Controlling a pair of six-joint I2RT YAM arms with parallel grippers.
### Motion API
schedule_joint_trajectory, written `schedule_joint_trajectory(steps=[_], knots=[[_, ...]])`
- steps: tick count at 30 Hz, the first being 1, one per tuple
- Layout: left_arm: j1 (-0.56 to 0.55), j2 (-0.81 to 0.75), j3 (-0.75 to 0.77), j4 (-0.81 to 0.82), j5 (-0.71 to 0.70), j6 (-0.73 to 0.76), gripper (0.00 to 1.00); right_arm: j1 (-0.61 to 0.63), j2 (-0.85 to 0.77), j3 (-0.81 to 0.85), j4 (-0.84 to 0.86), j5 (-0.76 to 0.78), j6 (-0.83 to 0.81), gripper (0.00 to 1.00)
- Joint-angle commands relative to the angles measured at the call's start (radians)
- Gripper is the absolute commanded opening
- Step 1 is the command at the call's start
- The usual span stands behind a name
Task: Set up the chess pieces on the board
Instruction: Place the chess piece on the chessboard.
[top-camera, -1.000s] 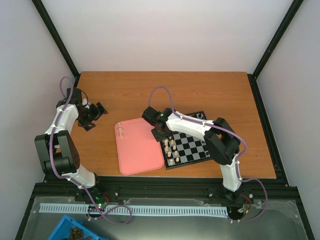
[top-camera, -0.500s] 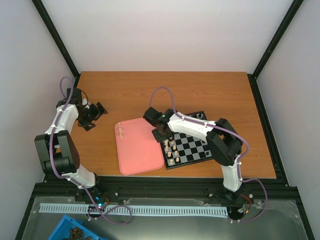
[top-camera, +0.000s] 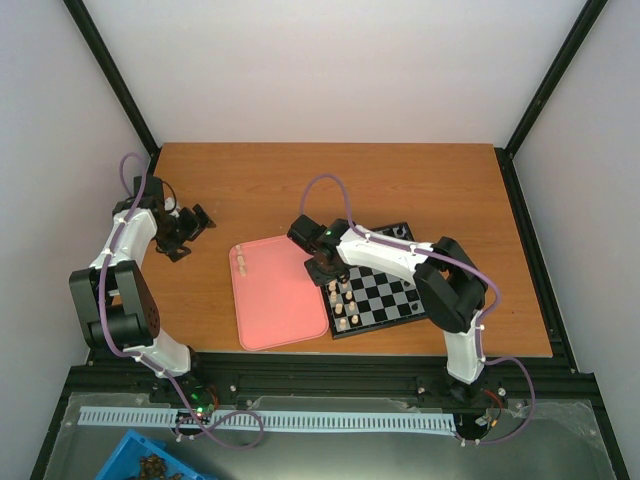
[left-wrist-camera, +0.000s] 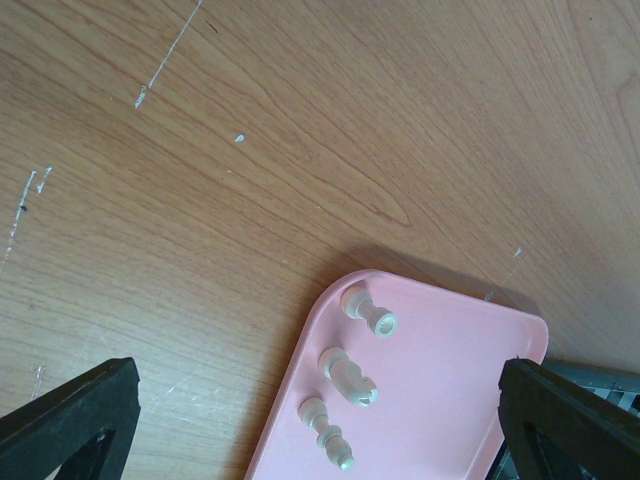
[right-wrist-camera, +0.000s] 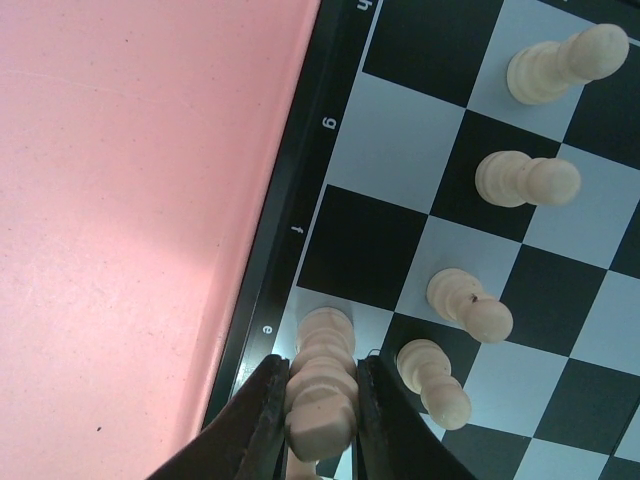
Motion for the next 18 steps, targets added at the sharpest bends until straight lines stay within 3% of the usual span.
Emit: schedule_joint_trajectory(steps=[1, 18], knots=[[0.004, 0.002, 0.014, 0.017, 0.001, 0.016, 1.0, -0.005, -0.037, -0.012, -0.005, 0.0, 0.004, 0.08], [0.004, -0.013, 0.005, 0.016, -0.001, 0.017, 1.0, -0.005, -0.04, -0.026, -0.008, -0.01, 0.007, 0.11]])
